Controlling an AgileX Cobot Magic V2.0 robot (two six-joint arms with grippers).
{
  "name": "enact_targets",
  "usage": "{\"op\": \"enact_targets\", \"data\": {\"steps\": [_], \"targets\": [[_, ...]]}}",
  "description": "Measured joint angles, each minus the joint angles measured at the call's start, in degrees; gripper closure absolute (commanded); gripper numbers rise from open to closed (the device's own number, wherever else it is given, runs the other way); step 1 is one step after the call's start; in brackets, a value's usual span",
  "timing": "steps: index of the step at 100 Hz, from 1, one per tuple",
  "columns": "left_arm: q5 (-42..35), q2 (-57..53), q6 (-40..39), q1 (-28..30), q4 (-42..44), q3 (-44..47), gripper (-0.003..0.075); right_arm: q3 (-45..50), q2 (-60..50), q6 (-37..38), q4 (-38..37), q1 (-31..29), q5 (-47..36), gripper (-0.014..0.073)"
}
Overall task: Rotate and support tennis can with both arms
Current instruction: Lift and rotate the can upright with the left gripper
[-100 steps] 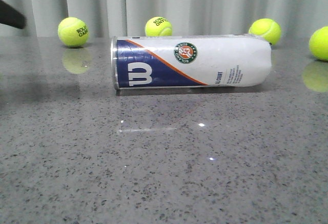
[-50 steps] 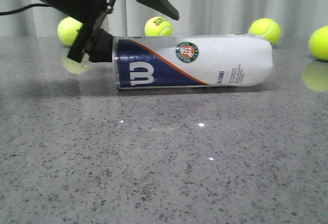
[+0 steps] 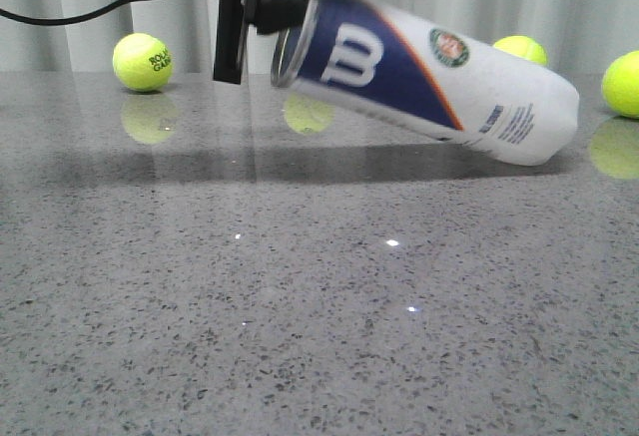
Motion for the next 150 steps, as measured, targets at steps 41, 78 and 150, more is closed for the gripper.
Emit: {"op": "enact_targets", "data": {"steps": [41, 78, 150], "targets": [[2.5, 0.0, 5.9, 0.0, -6.7, -3.1, 0.0739, 0.0, 0.0, 0.0, 0.0, 0.0, 0.0, 0.0654], [3.0, 0.0, 6.3, 0.0, 4.7, -20.5, 0.0739, 0.0, 0.0, 0.0, 0.0, 0.0, 0.0, 0.0654], [8.6, -3.8, -21.7, -13.3, 86.1, -50.4, 0.0738, 0.0, 0.0, 0.0, 0.0, 0.0, 0.0, 0.0654]]}}
